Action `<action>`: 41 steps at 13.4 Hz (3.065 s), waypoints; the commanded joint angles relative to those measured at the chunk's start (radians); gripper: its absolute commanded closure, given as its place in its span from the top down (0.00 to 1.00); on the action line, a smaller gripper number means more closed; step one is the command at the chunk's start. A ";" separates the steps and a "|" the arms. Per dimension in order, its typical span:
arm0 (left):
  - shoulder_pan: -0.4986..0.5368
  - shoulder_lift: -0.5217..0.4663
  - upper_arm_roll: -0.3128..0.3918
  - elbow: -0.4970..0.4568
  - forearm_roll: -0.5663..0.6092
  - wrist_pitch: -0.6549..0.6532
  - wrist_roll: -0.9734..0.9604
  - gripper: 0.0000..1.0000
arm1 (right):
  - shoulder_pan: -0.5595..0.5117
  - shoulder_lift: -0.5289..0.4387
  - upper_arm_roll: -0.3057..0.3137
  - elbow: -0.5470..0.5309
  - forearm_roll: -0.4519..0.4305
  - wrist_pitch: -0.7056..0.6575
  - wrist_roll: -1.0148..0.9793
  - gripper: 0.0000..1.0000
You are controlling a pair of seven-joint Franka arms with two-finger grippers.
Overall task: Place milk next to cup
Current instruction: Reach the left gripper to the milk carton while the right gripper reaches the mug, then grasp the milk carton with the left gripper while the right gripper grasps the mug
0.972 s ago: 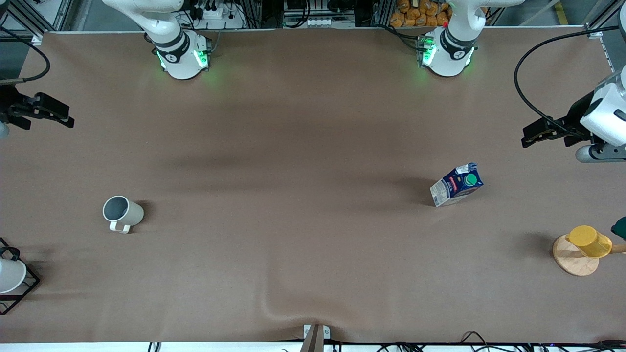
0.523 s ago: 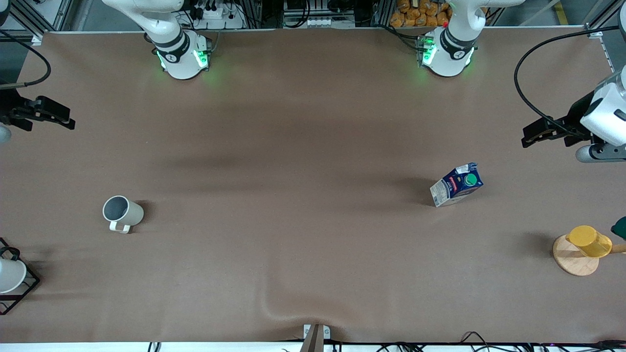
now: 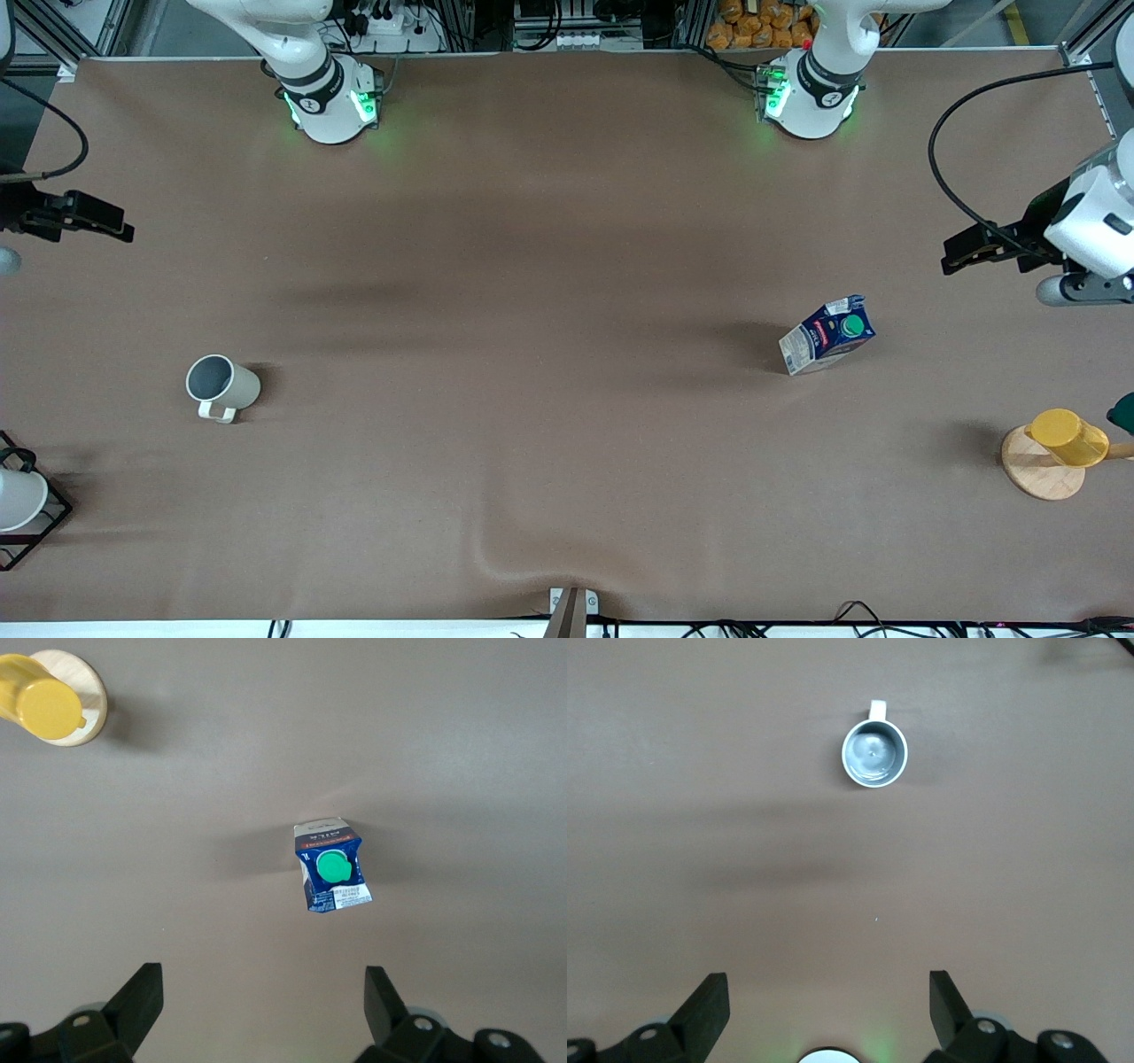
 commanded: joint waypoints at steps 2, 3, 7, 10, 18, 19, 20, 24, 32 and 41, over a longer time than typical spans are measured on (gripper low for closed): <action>0.005 0.071 -0.004 0.017 -0.010 0.015 0.001 1.00 | -0.044 0.104 0.014 0.000 0.016 0.064 -0.015 1.00; 0.008 0.078 -0.004 0.017 -0.010 0.027 0.001 1.00 | -0.058 0.137 0.014 0.000 0.018 0.084 -0.015 1.00; 0.044 0.081 -0.004 -0.009 -0.010 0.122 0.012 1.00 | -0.079 0.267 0.013 0.007 -0.014 0.254 -0.053 1.00; 0.043 0.143 -0.005 -0.017 -0.021 0.165 -0.020 1.00 | -0.088 0.365 0.013 0.009 -0.045 0.354 -0.069 1.00; 0.014 0.223 -0.030 -0.056 -0.069 0.242 -0.138 1.00 | -0.084 0.528 0.013 -0.002 -0.108 0.547 -0.071 1.00; 0.005 0.222 -0.038 -0.063 -0.069 0.240 -0.163 1.00 | -0.085 0.528 0.013 -0.017 -0.108 0.549 -0.069 1.00; -0.001 0.217 -0.047 -0.090 -0.076 0.236 -0.184 1.00 | -0.088 0.531 0.013 -0.029 -0.108 0.568 -0.069 1.00; -0.001 0.211 -0.071 -0.176 -0.078 0.236 -0.263 1.00 | -0.091 0.577 0.014 -0.030 -0.103 0.584 -0.066 1.00; -0.018 0.223 -0.079 -0.244 -0.018 0.273 -0.269 1.00 | -0.113 0.612 0.014 -0.054 -0.100 0.637 -0.150 0.25; -0.014 0.245 -0.079 -0.290 -0.017 0.345 -0.269 0.79 | -0.110 0.530 0.021 -0.016 -0.099 0.612 -0.262 0.00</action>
